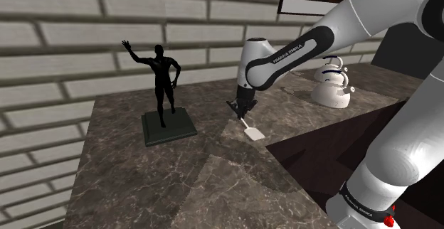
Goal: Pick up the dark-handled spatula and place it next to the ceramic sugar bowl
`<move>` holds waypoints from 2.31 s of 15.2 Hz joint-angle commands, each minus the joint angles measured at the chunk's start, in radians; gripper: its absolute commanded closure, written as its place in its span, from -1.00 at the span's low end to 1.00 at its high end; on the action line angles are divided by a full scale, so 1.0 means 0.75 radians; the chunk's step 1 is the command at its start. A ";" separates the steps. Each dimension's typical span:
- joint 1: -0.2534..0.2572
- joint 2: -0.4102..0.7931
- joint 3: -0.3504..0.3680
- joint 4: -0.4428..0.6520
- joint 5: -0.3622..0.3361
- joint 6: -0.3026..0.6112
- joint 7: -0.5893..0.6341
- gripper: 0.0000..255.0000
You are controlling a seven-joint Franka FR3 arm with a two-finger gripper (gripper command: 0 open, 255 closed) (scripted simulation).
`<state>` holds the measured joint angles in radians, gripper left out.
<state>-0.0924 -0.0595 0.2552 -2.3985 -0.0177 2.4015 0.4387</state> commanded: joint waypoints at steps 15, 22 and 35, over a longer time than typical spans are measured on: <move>0.005 -0.164 -0.014 0.140 0.052 -0.299 -0.045 1.00; 0.005 -0.209 -0.021 0.225 0.062 -0.428 -0.055 1.00; 0.003 -0.252 -0.031 0.417 0.068 -0.663 -0.066 1.00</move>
<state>-0.0890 -0.2458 0.2343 -2.0991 0.0330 1.9211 0.3933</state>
